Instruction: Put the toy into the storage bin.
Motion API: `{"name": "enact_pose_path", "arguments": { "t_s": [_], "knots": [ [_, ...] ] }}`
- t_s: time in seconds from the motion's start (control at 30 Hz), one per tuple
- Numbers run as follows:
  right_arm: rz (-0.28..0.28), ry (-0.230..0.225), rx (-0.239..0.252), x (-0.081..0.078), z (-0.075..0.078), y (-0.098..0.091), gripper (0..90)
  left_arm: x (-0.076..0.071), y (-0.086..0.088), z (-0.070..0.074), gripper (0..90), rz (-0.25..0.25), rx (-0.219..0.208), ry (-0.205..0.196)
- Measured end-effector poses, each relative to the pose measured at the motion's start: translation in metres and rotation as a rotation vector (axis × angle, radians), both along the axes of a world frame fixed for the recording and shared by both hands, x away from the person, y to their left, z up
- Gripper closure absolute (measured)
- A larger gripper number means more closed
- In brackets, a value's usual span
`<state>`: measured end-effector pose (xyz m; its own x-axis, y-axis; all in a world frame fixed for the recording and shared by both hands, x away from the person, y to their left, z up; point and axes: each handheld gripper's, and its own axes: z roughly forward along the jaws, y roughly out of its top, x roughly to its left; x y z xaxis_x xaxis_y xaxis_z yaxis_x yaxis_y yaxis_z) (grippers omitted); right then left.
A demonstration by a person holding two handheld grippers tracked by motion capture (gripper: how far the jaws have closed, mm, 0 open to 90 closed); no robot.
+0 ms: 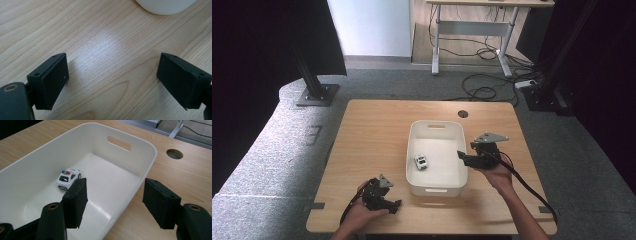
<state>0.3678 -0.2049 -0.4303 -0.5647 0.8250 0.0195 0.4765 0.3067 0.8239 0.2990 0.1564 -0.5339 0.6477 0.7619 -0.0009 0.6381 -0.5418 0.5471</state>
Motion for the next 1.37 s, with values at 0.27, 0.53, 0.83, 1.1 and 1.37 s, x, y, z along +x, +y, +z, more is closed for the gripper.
{"name": "enact_pose_path", "arguments": {
  "t_s": [0.27, 0.53, 0.83, 1.1, 1.37],
  "knots": [
    [-0.060, -0.029, 0.026, -0.017, -0.012, -0.037, 36.0, 0.000, 0.000, 0.000, 10.7, 0.002, -0.002, 0.000],
    [-0.094, -0.019, 0.021, -0.022, -0.027, -0.054, 35.9, 0.000, 0.000, -0.001, 10.4, 0.001, -0.004, -0.001],
    [-0.124, 0.001, 0.021, -0.031, -0.044, -0.075, 35.9, 0.000, 0.000, -0.001, 10.3, 0.001, -0.006, -0.002],
    [-0.145, 0.027, 0.016, -0.034, -0.056, -0.088, 34.7, 0.000, 0.000, -0.001, 10.1, 0.001, -0.006, -0.004],
    [-0.154, 0.025, 0.025, -0.035, -0.054, -0.092, 32.2, 0.000, 0.000, -0.001, 10.1, 0.000, -0.005, -0.004]
  ]
}}
